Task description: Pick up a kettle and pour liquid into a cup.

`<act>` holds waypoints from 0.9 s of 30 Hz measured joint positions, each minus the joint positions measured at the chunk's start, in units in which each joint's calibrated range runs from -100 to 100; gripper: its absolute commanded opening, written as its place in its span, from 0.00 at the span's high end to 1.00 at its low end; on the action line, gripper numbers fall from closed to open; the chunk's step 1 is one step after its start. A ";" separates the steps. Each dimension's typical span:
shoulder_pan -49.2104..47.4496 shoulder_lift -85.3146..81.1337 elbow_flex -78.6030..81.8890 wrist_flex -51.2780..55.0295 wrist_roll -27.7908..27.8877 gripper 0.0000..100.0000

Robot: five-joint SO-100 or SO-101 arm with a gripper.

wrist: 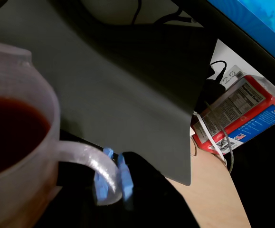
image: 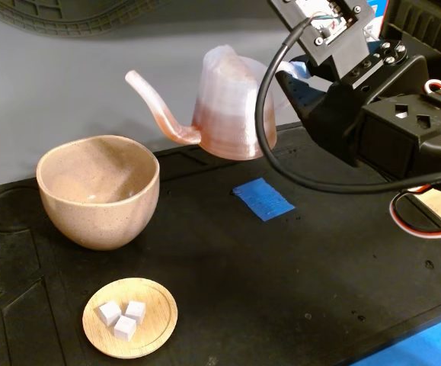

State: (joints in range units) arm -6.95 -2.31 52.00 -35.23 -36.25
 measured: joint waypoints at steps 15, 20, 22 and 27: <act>0.15 0.09 -8.08 8.14 7.91 0.99; -1.74 1.88 -11.49 8.40 10.48 0.99; -3.02 3.25 -13.34 8.40 12.62 0.99; -2.95 3.34 -13.34 8.40 18.75 0.99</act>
State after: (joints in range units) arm -9.90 1.03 38.66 -26.83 -17.50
